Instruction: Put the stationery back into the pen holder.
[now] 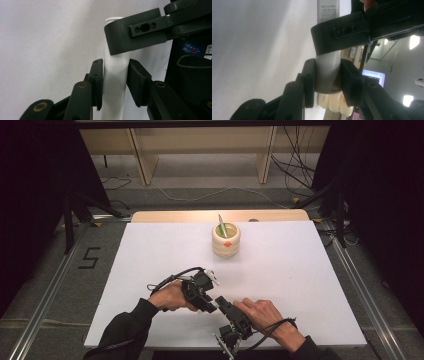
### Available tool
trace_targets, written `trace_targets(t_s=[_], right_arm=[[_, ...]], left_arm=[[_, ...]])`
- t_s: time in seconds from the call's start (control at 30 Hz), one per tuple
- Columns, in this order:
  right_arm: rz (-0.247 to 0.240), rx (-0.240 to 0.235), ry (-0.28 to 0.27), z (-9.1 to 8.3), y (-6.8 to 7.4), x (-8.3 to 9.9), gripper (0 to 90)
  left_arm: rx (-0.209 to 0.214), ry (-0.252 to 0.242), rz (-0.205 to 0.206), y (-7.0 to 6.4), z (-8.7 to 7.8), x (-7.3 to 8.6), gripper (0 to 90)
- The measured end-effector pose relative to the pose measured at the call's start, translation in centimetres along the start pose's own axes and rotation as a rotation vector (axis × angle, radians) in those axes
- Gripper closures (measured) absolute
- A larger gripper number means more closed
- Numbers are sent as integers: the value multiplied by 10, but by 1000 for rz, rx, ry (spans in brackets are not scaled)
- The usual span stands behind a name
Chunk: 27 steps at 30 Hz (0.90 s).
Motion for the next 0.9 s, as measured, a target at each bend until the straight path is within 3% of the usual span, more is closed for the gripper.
trace_targets(t_s=[0.37, 0.47, 0.53, 0.77, 0.9], right_arm=[[21, -12, -7, 1, 2, 1, 664], [33, -5, 25, 2, 0, 4, 517], [43, -1, 28, 1, -3, 8, 481], [155, 7, 51, -4, -10, 18, 403], [300, -29, 57, -3, -13, 26, 395]], left_arm=[[27, -13, -11, 0, 1, 2, 695], [31, -25, -23, 2, -2, 4, 696], [22, -39, -31, 5, -5, 5, 696], [5, -98, -85, 15, -13, 10, 696], [-22, -150, -112, 21, -18, 11, 696]])
Point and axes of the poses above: each handheld gripper's, and its own axes: z roughly forward along the jaws, x roughly out of its underside, y roughly to its left, the point moved 3 cm from there along z, roughly forward along the jaws, and after that the axes turned 4 degrees about -z, right-handed, at the moved point
